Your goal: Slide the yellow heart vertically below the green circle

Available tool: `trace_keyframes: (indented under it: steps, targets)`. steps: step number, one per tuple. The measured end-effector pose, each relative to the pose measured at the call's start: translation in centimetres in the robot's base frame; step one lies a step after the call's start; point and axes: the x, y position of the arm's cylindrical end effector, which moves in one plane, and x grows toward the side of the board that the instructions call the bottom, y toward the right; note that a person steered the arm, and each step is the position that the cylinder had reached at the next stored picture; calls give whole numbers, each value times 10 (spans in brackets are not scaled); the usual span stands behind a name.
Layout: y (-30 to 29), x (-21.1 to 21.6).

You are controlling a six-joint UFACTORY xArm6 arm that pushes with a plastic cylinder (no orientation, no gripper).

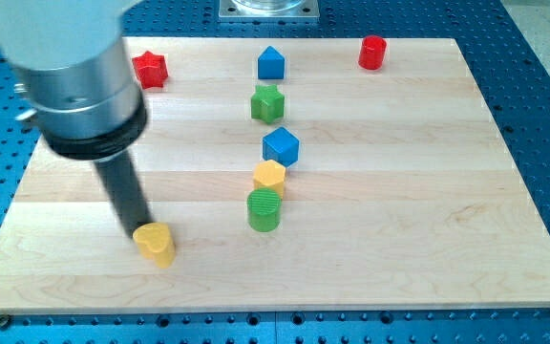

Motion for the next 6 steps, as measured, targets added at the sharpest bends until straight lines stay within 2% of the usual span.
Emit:
trace_keyframes:
  steps: [1, 2, 3, 4, 5, 6]
  targets:
    - [41, 12]
    - [73, 0]
    - [44, 23]
    - [85, 26]
    - [74, 26]
    - [78, 60]
